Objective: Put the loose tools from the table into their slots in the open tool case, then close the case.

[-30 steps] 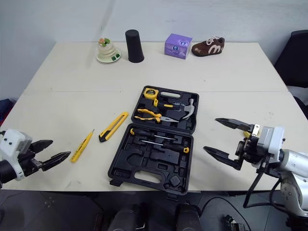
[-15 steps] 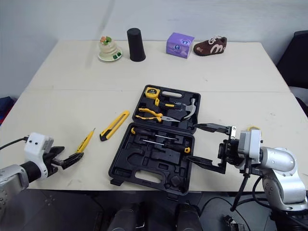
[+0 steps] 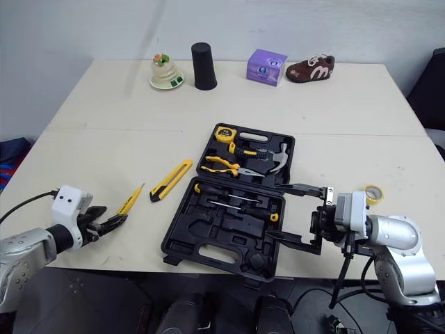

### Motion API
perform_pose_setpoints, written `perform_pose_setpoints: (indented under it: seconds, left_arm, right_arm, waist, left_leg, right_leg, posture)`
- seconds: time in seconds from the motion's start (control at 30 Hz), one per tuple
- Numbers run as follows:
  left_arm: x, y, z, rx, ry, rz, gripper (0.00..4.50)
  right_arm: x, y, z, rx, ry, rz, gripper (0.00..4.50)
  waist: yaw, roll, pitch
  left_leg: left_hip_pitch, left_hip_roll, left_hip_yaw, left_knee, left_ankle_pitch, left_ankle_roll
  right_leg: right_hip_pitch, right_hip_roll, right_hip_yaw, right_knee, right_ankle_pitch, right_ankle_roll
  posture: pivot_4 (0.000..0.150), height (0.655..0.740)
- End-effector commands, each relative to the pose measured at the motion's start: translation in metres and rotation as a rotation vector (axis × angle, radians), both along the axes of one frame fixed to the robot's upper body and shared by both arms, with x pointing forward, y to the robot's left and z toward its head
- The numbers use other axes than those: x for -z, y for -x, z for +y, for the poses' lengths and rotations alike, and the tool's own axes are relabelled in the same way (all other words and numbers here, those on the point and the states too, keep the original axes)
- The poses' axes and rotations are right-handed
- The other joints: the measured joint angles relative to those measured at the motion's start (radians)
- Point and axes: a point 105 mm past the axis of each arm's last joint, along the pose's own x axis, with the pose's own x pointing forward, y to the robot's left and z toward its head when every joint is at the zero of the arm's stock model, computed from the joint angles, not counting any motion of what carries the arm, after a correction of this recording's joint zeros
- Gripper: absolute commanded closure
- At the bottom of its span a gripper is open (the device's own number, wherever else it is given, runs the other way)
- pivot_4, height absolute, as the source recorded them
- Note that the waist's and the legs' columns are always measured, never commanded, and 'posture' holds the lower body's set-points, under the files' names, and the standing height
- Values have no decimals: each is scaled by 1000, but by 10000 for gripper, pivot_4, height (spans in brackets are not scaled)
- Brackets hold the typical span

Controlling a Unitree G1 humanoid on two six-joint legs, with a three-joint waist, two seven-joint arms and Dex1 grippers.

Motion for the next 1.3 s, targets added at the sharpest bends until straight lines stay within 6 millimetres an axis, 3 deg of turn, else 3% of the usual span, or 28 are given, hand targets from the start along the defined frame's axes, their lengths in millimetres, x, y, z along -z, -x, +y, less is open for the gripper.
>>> perform_pose_setpoints:
  seconds: [0.03, 0.1, 0.27, 0.4, 0.47, 0.53, 0.63, 0.8, 1.0, 1.13, 1.3]
  left_arm:
    - [23, 6, -16, 62, 49, 85, 31174]
    - [22, 6, -14, 58, 45, 78, 39423]
    - [6, 2, 2, -2, 27, -31, 39899]
    - [-38, -4, 10, 63, -55, -306, 39899]
    - [-62, -4, 2, 152, -64, -418, 39899]
    - [-83, -3, -21, 335, -80, -478, 39899]
    - [-98, 0, -53, 585, -140, -489, 39899]
    - [-102, -5, -113, 974, -226, -421, 39899]
    - [-89, -16, -153, 1222, -407, -234, 39899]
    - [-76, -18, -162, 1311, -549, -105, 39899]
    - [-73, -28, -170, 1352, -658, -64, 39899]
  right_arm:
    - [-6, 2, 2, -1, -10, -31, 0]
    - [-5, 2, 2, 0, -9, -31, 0]
    - [-4, 4, 4, 2, 3, -25, 0]
    - [-5, 2, 1, 18, 23, -27, 0]
    - [-6, 1, -2, 31, 37, -27, 0]
    - [-7, -2, -8, 49, 53, -21, 0]
    - [-6, -6, -15, 65, 80, -8, 0]
    - [2, -6, -27, 95, 130, 21, 0]
    - [3, -7, -32, 114, 128, 21, 0]
    - [6, -5, -34, 133, 138, 17, 0]
    - [10, 0, -32, 117, 150, 35, 0]
  waist:
    - [0, 0, 0]
    - [0, 0, 0]
    - [-2, 0, 0]
    - [-5, -2, 1]
    - [-5, -4, 2]
    - [-5, -5, 3]
    - [-5, -5, 3]
    - [-4, -5, 3]
    - [-13, -6, 3]
    - [-9, -6, 4]
    - [-8, -8, 5]
  left_leg:
    - [0, 0, 0, 0, 0, 0]
    - [0, 0, 0, 0, 0, 0]
    - [0, 0, 0, 0, 0, 0]
    - [0, 2, 0, 0, 0, 0]
    - [-1, 3, 0, 0, 0, 0]
    - [-2, 3, 0, 0, 1, -2]
    - [-2, 2, 1, 1, 1, -2]
    - [-2, 1, 3, 0, 1, 0]
    - [-2, 1, 9, 2, 2, 1]
    - [-2, 1, 10, 2, 3, 1]
    - [-5, 2, 13, 6, 3, 2]
  right_leg:
    - [0, 0, 0, 0, 0, 0]
    - [0, 0, 0, 0, 0, 0]
    - [0, 0, 0, 0, 0, 0]
    - [-1, 0, 0, 0, 0, 0]
    - [-2, 0, 0, 0, 0, 0]
    - [-2, 0, -1, -1, 0, -1]
    - [-2, 1, -1, 0, 0, -1]
    - [-2, 3, -1, -1, 0, -1]
    - [-4, 6, -3, 4, 1, 0]
    - [-5, 7, -2, 5, 1, 0]
    - [-11, 7, 2, 6, 1, 0]
  posture:
    - [1500, 7400]
    - [1500, 7400]
    - [1500, 7400]
    - [1500, 7400]
    - [1500, 7400]
    - [1500, 7400]
    - [1500, 7400]
    - [1500, 7400]
    - [1500, 7400]
    - [1500, 7400]
    - [1500, 7400]
